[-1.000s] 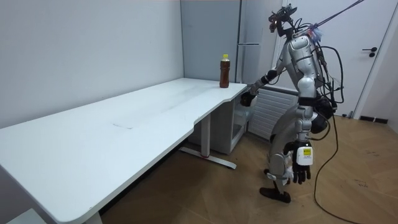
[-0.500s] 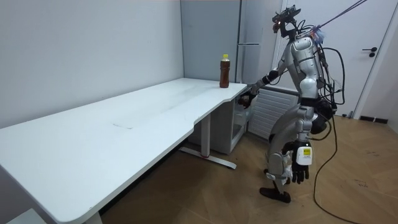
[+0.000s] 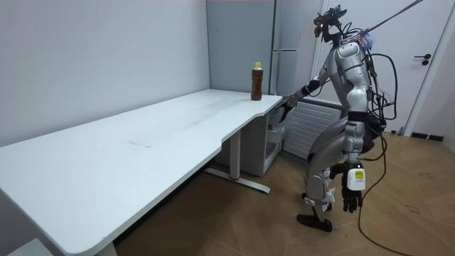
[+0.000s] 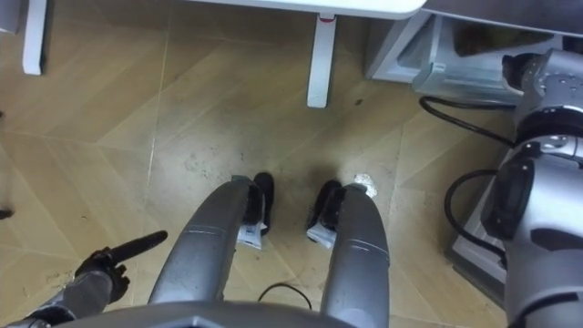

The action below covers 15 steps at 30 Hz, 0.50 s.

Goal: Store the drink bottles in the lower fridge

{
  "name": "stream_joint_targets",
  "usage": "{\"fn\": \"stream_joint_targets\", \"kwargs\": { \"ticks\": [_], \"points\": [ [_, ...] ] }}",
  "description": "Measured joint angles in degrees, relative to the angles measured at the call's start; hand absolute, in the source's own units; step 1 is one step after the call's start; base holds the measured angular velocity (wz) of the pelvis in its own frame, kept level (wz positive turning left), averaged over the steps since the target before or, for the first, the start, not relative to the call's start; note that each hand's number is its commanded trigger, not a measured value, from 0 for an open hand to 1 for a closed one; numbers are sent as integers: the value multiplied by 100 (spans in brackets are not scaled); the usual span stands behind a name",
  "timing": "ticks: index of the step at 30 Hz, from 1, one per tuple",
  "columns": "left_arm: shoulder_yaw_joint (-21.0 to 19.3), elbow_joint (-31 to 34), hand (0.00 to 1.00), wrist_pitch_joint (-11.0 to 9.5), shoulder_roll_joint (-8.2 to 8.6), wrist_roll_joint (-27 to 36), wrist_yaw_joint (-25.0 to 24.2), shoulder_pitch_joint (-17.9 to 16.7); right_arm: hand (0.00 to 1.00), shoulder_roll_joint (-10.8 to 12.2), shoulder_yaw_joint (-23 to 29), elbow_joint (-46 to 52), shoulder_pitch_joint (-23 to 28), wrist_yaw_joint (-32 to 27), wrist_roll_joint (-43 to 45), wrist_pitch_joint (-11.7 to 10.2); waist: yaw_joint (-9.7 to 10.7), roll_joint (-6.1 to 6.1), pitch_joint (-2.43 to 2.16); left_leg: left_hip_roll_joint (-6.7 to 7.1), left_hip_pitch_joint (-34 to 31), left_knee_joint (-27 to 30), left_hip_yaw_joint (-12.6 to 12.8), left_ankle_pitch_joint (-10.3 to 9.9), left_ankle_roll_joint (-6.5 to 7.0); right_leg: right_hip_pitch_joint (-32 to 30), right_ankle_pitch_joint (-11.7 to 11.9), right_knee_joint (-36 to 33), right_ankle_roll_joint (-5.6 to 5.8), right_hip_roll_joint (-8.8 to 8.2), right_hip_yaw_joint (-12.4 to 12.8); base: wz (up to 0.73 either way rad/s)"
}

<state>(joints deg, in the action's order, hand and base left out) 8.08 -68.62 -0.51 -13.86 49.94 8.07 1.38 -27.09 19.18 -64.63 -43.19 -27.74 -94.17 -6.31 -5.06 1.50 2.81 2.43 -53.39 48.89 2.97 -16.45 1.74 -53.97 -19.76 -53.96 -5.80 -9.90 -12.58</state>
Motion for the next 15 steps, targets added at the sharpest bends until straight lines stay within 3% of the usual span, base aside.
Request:
{"fn": "stream_joint_targets", "kwargs": {
  "ticks": [7,8,15],
  "points": [
    [7,-1,0,0,-14,-3,-6,1,0,0,-46,-42,36,166,0,17,-13,6,1,-9,20,7,1,0,0,22,5,6,-1,3,0,0],
    [6,-2,0,0,-14,-8,-17,1,0,0,-49,-69,55,233,0,27,-19,8,2,-60,36,7,4,0,0,41,7,17,-2,12,-1,-5],
    [8,-10,0,1,-25,-8,-35,-11,0,3,-134,-215,269,361,0,175,-64,21,4,-93,343,-185,-1,-7,-14,378,50,285,0,109,-47,-3]
  ]
}}
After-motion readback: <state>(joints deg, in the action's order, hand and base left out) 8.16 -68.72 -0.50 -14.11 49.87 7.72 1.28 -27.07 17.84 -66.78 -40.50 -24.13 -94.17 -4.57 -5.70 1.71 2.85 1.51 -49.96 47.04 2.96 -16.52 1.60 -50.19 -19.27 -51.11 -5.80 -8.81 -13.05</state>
